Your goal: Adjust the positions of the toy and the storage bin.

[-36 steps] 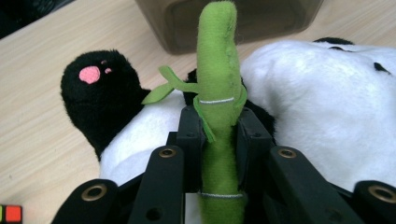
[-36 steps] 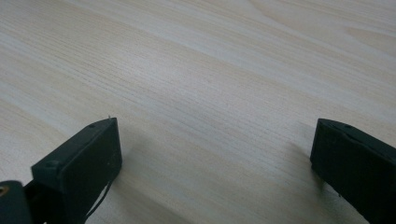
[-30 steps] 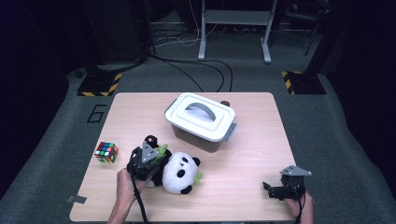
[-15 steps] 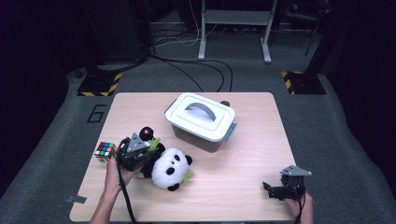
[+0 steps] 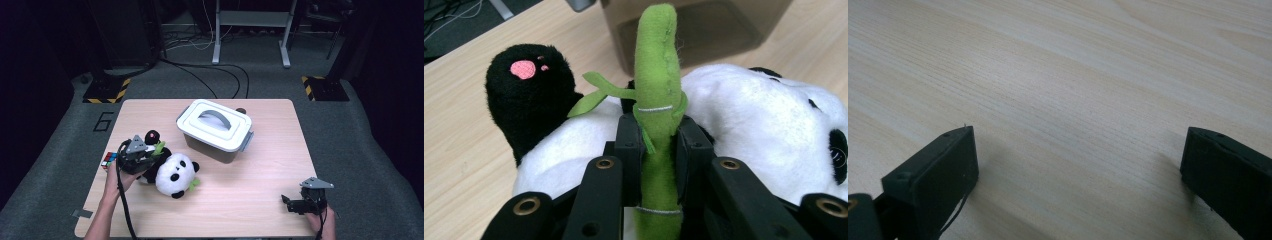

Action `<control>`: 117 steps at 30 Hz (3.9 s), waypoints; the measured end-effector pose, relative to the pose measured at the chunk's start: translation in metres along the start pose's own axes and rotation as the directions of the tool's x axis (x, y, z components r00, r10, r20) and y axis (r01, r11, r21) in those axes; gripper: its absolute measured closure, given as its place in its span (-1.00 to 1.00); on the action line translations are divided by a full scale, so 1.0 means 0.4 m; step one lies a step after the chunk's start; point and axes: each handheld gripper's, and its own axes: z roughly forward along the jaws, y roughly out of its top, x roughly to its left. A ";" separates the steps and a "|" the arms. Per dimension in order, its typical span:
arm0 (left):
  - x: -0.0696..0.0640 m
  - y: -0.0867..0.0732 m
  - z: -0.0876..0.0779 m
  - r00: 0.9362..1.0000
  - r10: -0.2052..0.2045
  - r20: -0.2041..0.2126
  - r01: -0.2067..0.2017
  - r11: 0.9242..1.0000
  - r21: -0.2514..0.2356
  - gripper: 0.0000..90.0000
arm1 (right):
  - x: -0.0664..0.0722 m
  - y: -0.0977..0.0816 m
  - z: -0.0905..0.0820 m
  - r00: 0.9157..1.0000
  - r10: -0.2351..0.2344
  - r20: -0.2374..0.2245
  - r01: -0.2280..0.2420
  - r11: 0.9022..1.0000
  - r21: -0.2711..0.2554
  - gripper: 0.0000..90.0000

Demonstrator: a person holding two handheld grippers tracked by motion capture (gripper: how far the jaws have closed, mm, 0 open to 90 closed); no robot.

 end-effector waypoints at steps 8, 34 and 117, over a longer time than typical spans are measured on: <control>0.026 -0.017 0.030 0.996 -0.078 0.033 0.078 0.997 -0.002 0.47 | 0.000 0.000 0.000 1.000 0.001 0.001 -0.001 1.000 0.000 -0.97; -0.018 -0.040 0.021 0.978 -0.178 -0.111 0.173 0.983 -0.054 0.69 | 0.000 0.000 0.000 1.000 0.001 0.001 -0.001 1.000 0.000 -0.97; -0.094 -0.325 0.035 0.972 -0.208 -0.105 0.213 0.976 0.038 -0.73 | 0.016 0.023 0.007 1.000 0.008 0.022 -0.008 1.000 0.006 -1.00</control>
